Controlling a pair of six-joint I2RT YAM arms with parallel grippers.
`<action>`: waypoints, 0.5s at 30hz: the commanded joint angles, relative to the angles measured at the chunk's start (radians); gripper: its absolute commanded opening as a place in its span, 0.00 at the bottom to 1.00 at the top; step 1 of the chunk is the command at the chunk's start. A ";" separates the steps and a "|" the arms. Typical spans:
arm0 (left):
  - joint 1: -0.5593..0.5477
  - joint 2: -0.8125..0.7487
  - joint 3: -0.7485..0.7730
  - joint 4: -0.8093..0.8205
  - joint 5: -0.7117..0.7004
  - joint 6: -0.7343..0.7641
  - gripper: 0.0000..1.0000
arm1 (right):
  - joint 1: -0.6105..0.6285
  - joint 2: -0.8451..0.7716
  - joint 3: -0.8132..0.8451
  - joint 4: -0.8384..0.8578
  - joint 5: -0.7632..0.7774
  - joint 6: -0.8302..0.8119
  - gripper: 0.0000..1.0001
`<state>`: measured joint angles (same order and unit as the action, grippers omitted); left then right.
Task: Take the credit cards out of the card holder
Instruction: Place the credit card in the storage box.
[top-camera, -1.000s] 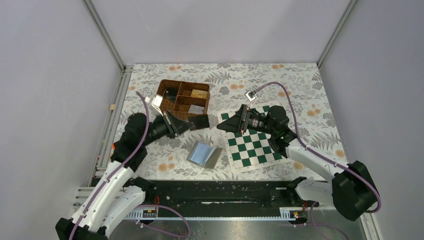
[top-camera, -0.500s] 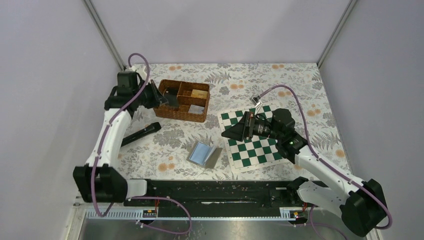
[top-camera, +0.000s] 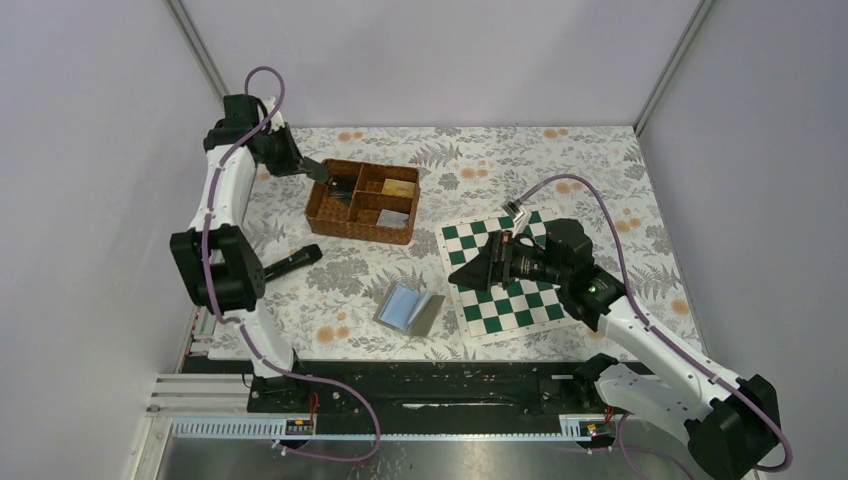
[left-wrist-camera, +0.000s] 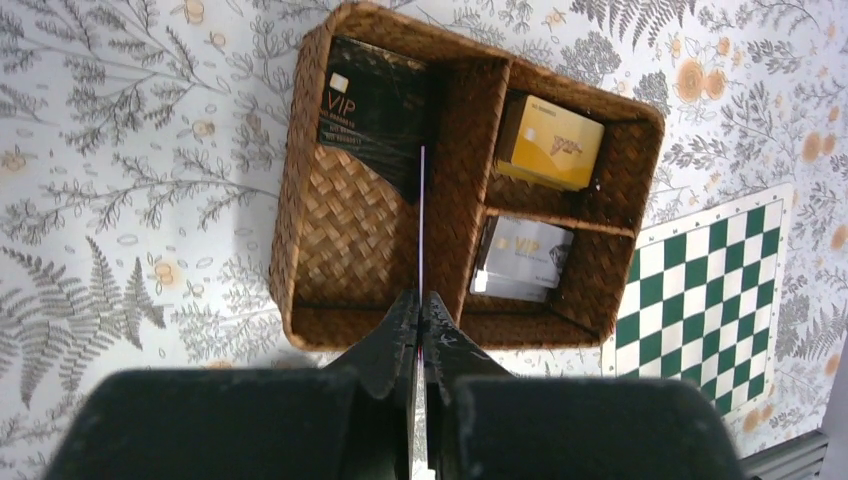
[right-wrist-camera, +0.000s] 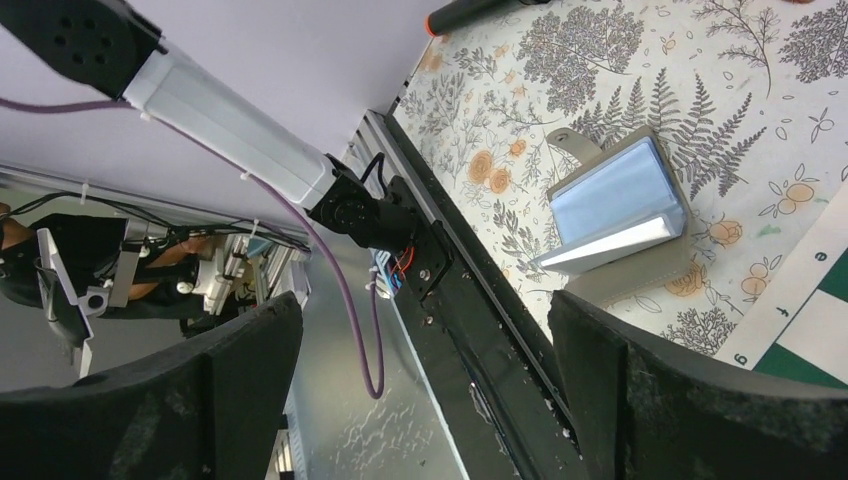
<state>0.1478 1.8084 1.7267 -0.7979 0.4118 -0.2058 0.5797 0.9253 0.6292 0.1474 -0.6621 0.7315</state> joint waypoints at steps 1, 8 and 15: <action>-0.009 0.106 0.175 -0.058 0.004 0.031 0.00 | -0.004 -0.002 0.121 -0.104 0.016 -0.081 0.99; -0.019 0.282 0.303 -0.078 0.045 0.038 0.00 | -0.005 0.011 0.157 -0.127 0.033 -0.091 0.99; -0.053 0.383 0.381 -0.107 0.065 0.074 0.00 | -0.004 0.086 0.197 -0.123 0.015 -0.098 1.00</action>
<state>0.1158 2.1742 2.0319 -0.8944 0.4377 -0.1719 0.5797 0.9817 0.7677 0.0299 -0.6449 0.6552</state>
